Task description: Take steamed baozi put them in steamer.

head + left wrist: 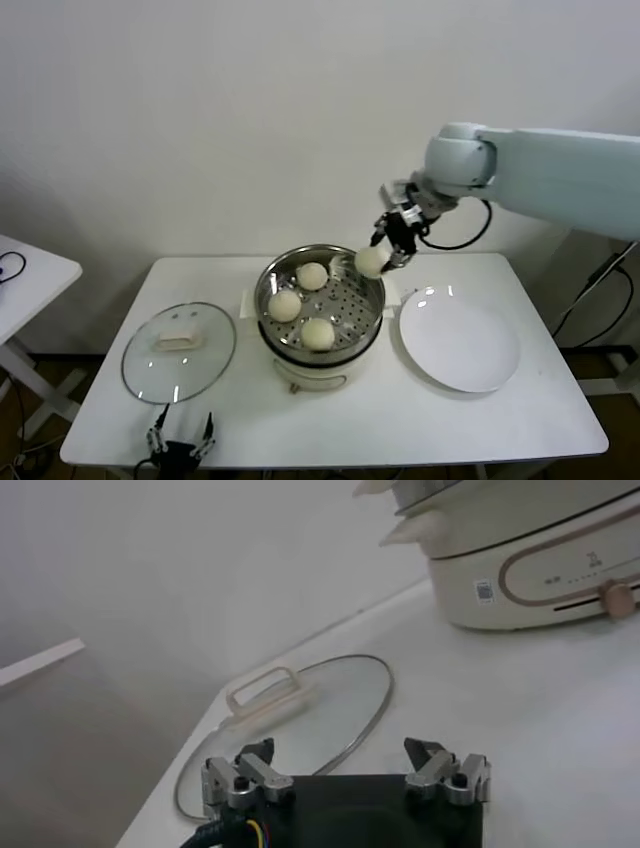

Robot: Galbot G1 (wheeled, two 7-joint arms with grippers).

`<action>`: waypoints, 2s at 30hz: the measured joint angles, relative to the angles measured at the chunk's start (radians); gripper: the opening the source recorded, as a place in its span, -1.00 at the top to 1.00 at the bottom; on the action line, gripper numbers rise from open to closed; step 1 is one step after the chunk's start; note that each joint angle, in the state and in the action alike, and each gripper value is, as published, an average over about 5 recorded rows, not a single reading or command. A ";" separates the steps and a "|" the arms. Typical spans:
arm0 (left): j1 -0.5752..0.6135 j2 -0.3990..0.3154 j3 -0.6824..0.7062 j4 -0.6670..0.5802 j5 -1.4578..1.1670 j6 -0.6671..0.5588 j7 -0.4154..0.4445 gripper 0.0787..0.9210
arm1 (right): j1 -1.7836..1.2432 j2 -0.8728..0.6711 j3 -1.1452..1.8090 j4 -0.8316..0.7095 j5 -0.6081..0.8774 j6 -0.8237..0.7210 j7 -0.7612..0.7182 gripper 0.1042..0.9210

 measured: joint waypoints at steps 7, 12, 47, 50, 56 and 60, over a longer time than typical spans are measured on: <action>-0.001 0.000 -0.009 0.005 -0.002 -0.001 0.000 -0.77 | -0.137 0.045 0.049 -0.049 -0.088 -0.020 0.036 -0.18; -0.001 0.001 -0.013 0.009 -0.002 -0.004 0.000 -0.77 | -0.225 0.067 0.082 -0.091 -0.133 -0.030 0.055 -0.18; -0.019 0.021 -0.025 -0.018 -0.033 -0.003 -0.002 -0.77 | -0.209 -0.153 0.230 0.010 0.044 -0.032 0.166 -0.76; -0.024 0.026 -0.025 -0.017 -0.039 -0.003 -0.002 -0.77 | -0.302 -0.248 0.346 0.070 0.050 -0.017 0.272 -0.76; -0.037 0.035 -0.025 -0.011 -0.050 -0.004 -0.002 -0.77 | -0.581 -0.442 0.599 0.187 0.062 0.042 0.509 -0.76; -0.047 0.037 -0.027 -0.008 -0.055 -0.004 -0.002 -0.77 | -0.807 -0.538 0.782 0.243 0.090 0.100 0.641 -0.76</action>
